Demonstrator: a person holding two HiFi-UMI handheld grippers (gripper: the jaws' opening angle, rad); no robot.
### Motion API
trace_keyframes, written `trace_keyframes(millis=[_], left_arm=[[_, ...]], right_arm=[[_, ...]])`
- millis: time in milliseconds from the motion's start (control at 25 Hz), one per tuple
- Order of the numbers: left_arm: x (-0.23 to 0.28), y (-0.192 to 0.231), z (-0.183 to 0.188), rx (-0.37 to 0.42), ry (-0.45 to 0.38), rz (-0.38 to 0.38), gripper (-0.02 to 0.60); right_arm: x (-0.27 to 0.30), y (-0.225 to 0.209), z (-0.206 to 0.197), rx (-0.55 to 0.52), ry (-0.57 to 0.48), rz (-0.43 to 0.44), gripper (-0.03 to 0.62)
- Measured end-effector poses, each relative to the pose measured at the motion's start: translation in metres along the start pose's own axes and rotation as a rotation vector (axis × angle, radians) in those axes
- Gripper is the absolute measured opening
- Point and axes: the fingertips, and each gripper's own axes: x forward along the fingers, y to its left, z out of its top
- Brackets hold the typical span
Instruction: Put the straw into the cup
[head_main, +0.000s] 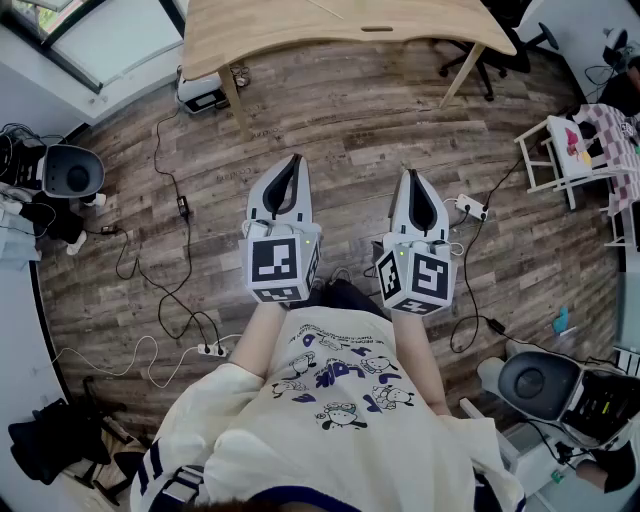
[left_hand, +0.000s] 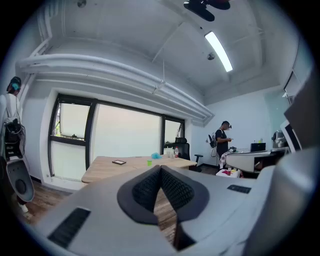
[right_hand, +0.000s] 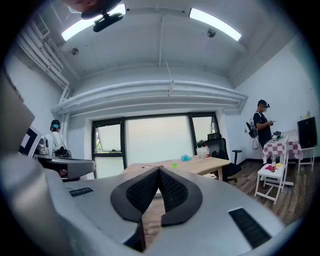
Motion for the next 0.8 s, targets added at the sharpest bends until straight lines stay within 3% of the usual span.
trace_keyframes(millis=[800], left_arm=[[0.0072, 0.0, -0.0027, -0.009, 0.009, 0.028, 0.023]], right_arm=[[0.0079, -0.0092, -0.0072, 0.049, 0.001, 0.005, -0.005]])
